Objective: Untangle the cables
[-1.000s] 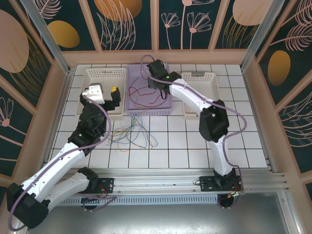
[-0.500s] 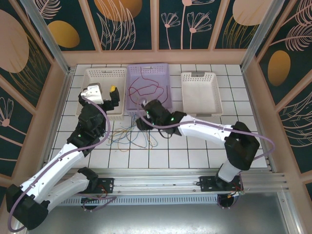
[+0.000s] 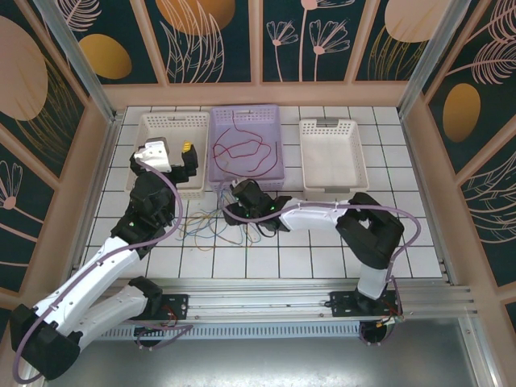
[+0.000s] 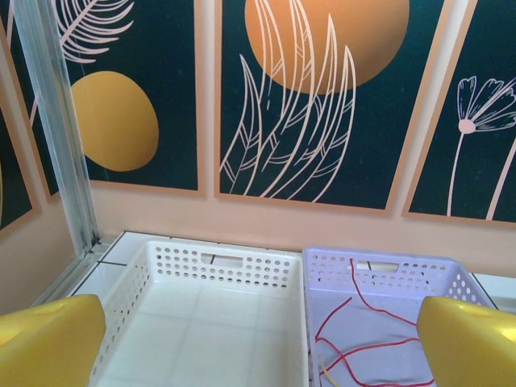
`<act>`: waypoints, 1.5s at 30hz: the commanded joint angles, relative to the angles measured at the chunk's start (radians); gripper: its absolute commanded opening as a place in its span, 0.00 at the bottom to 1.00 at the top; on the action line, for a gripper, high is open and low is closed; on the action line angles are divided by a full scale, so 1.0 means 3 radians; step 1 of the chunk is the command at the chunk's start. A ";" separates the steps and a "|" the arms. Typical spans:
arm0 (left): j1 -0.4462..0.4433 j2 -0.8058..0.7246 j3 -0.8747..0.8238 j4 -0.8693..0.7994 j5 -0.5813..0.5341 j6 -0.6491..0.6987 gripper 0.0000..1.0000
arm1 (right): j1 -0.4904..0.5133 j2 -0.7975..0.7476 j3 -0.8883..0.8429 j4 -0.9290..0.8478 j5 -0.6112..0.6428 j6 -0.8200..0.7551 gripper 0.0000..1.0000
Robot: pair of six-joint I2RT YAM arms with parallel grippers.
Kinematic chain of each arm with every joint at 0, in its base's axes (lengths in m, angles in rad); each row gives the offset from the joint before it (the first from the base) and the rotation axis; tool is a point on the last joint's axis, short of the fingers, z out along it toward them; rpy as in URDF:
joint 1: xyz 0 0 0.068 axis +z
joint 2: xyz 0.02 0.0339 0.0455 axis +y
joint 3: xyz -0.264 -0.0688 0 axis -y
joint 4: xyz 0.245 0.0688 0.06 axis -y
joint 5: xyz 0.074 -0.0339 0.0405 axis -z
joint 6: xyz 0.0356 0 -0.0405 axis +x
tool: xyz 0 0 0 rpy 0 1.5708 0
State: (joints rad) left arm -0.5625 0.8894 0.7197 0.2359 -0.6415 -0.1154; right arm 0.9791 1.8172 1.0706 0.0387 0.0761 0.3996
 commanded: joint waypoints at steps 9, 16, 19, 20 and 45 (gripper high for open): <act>0.0015 0.0041 -0.0016 0.0107 -0.0047 0.0054 0.99 | -0.0129 0.0240 -0.0097 0.0725 -0.0505 0.0010 0.47; 0.0009 0.0083 -0.0016 0.0098 0.0000 0.0043 0.98 | -0.0129 0.0119 -0.0305 0.0966 -0.0605 -0.0002 0.21; 0.0012 0.0112 -0.0005 0.0073 0.0023 0.0028 0.99 | -0.0129 -0.0045 -0.0435 0.1020 -0.0592 -0.0024 0.07; 0.0010 0.0124 -0.0004 0.0072 0.0036 0.0027 0.99 | -0.0129 -0.0113 -0.0489 0.1031 -0.0592 -0.0037 0.03; -0.0163 0.0151 -0.0090 -0.0047 0.2692 -0.1647 0.98 | -0.0408 -0.2785 -0.1685 0.0725 -0.0998 -0.0197 0.00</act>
State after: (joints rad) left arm -0.5880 0.9638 0.7506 0.1390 -0.0307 -0.4854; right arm 0.8814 1.0241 0.5861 0.2737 -0.1715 0.3492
